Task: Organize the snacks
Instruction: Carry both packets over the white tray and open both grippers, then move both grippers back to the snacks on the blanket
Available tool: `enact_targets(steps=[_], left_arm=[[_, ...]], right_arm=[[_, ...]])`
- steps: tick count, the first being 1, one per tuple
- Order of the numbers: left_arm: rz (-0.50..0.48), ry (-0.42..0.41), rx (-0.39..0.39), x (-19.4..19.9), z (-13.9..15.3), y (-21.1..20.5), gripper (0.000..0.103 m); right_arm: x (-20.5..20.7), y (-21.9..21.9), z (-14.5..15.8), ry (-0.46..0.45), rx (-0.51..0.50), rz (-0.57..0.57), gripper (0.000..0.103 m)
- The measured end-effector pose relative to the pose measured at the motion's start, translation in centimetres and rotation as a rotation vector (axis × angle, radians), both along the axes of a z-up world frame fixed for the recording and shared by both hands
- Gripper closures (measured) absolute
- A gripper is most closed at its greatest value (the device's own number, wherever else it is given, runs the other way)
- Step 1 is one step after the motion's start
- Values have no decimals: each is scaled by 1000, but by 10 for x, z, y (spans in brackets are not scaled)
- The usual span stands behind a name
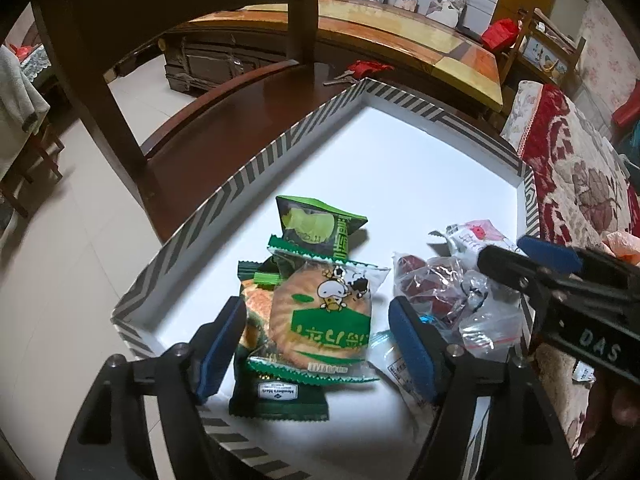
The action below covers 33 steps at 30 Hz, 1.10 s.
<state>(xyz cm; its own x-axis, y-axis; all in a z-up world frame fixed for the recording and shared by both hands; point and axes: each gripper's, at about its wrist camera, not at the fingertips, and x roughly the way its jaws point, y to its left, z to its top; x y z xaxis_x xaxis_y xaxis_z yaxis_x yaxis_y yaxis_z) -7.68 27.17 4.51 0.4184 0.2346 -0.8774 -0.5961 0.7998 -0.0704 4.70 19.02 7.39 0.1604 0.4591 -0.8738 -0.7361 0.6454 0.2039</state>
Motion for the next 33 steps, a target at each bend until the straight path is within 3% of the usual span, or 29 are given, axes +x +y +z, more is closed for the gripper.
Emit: enact_targets(steps=[4,14,33], left_arm=[[10,3,1,-2,4,-2,19],[-22,-42,20,-1,25,-22,18],[-267,-77,30,30,49,-130,17]], right_arm=[[-8,-16,8,-4,42,-18,48],[-22,-55,29,-28,110,-74,48],[-28,-201,35,-30,122,-298,48]])
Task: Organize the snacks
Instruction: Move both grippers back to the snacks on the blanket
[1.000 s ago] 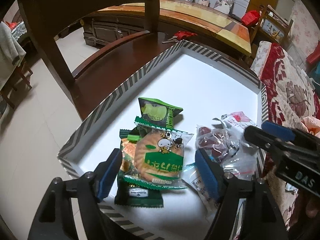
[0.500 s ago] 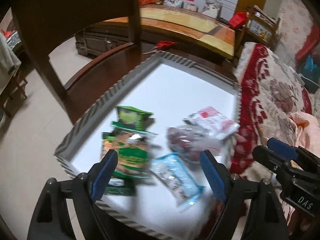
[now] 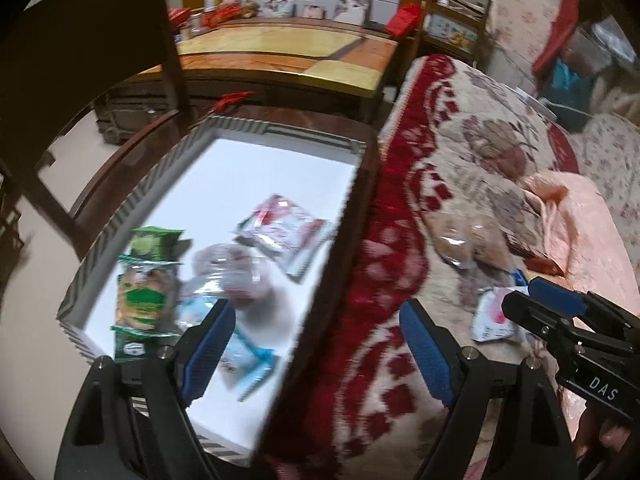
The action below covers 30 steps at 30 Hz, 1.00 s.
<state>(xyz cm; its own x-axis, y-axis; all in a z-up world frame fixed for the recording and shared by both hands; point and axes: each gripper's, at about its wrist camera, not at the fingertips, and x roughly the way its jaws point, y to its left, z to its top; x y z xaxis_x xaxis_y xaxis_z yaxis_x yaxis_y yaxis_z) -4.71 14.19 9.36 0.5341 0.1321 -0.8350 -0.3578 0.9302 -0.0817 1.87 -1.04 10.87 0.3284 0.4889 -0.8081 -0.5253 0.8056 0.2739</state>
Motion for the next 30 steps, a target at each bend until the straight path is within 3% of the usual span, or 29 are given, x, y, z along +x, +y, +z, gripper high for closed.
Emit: enact_targets(steps=[17,21,30], left_arm=[[-157,24,24,21,-1,-75,17],[-180,42,23,26,-6,-85,17],[-218,88,3,37,-24,-101,17]], right_arm=[[-4,-116,-24,56,-6,-192,48],[-6,-128,-32,74,-3,-207,43],[-6,-144,-45,100,1,-227,43]])
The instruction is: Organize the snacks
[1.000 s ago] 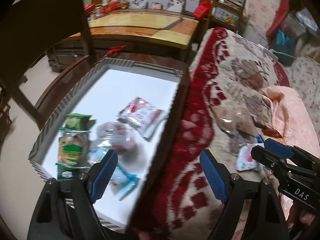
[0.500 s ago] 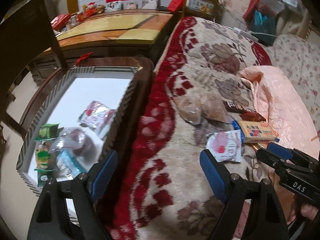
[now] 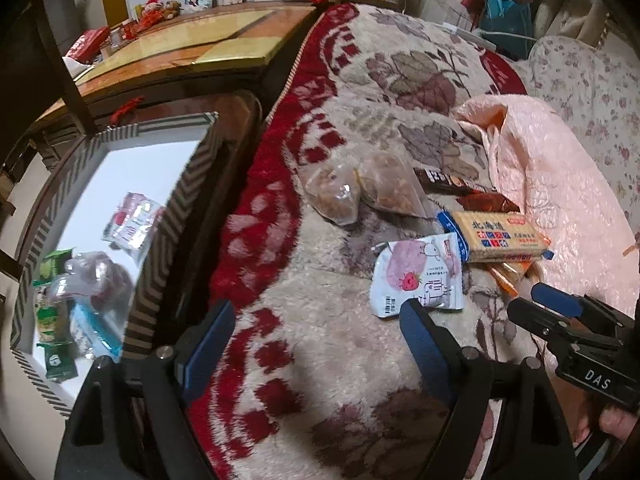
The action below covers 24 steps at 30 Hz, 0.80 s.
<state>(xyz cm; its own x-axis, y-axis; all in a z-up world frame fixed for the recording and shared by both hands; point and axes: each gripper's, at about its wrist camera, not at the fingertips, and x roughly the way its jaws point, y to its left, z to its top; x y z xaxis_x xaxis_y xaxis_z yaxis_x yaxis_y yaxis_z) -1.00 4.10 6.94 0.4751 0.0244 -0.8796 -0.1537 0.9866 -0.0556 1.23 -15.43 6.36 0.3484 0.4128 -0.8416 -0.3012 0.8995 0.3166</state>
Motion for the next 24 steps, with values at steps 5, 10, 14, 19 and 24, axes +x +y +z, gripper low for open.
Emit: enact_targets(steps=[5,10,14,19,24], left_arm=[[-4,38,-38,9,-12,-3,17],[-30,61,-96,17,-20,-13,17],[-54,74,-111,26,-27,-25,17],[-67,100,-136,41,-36,-37,17],[-76,116,-144,53,-44,-48,17]], right_arm=[[0,-1,-5,9,-4,9,43],[1,-8,-8,15,-10,-4,43],[2,-17,-10,22,-2,-22,39],[4,-24,-11,21,-13,-25,39],[8,-32,-8,14,-28,-20,39]])
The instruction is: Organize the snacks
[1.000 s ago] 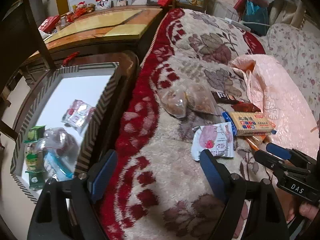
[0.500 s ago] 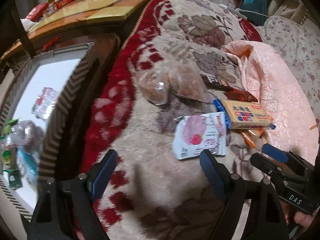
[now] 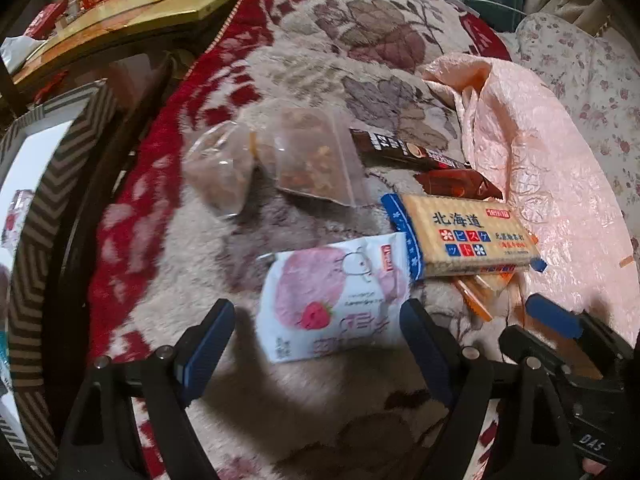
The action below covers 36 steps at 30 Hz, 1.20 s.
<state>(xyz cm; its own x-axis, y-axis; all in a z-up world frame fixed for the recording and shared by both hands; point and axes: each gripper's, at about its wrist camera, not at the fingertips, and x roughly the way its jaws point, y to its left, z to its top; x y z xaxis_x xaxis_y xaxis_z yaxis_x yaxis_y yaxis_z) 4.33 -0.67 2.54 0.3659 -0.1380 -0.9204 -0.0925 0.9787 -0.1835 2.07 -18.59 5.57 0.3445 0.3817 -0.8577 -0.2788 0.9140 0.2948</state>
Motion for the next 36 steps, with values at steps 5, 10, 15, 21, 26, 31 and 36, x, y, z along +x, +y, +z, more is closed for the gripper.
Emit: enact_targets(steps=[5,10,15,21,26,31,36], left_arm=[[-9,19,9,8,-8,-5,17],[-17,22,-4,9,-9,-2,15],[-40,24,11,9,-10,-4,15],[-42,29,-9,10,-10,-1,15],[-36,26,-18,8,-9,3,15],[-11,23,-8,5,-9,11,15],[12,24,3,7,-9,14,15]], right_arm=[[17,1,11,-40,-56,79,34],[49,21,25,-81,-181,300,30],[75,43,15,-56,-303,526,30],[95,54,-3,-2,-286,640,23],[86,59,3,64,-230,627,22],[63,61,15,61,-184,645,22],[65,78,2,33,-228,623,22]])
